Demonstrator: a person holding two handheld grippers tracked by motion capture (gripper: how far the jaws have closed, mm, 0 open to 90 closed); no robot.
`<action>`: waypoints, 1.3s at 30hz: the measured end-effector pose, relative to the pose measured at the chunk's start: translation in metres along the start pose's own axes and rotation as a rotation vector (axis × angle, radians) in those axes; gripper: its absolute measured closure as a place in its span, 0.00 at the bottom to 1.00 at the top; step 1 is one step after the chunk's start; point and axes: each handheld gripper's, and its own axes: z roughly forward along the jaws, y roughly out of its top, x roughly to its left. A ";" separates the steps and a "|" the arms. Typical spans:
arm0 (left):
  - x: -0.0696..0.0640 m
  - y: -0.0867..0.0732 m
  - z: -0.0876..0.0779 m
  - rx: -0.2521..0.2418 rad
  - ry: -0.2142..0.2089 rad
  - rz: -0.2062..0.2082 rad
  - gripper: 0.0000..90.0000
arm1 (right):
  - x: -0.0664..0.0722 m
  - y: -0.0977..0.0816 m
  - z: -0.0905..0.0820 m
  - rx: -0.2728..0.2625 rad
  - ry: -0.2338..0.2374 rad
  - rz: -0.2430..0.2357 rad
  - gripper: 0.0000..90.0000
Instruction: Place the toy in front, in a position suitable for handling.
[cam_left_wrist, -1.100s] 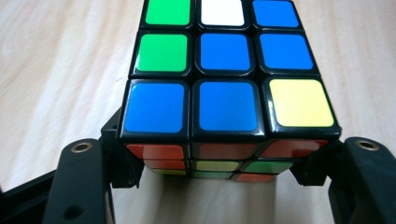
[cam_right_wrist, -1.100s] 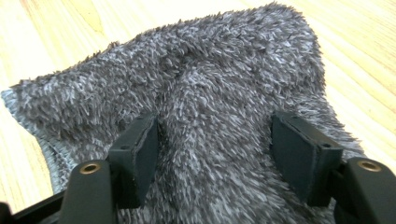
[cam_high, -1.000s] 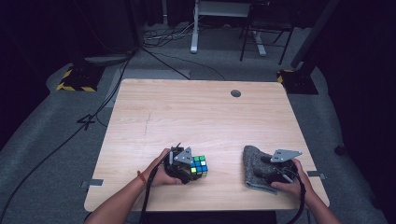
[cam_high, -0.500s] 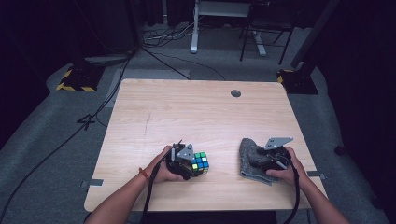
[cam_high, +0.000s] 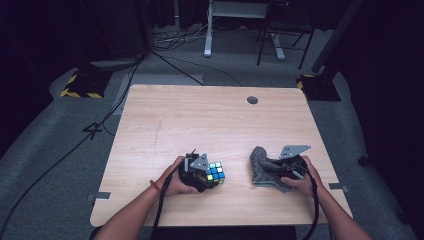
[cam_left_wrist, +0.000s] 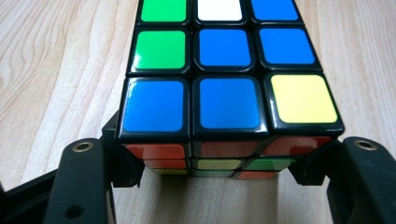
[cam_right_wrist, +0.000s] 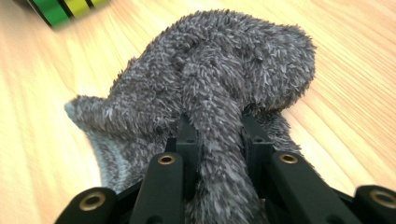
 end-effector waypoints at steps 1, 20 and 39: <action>-0.001 0.001 0.001 0.002 0.001 0.004 0.37 | 0.001 0.001 -0.002 -0.011 0.005 -0.009 0.83; -0.010 0.043 0.011 0.030 0.014 0.081 0.38 | 0.054 0.080 -0.010 -0.170 0.151 -0.139 0.82; -0.017 0.051 0.012 0.051 0.073 0.107 0.38 | 0.080 0.100 0.017 -0.106 0.117 -0.232 0.81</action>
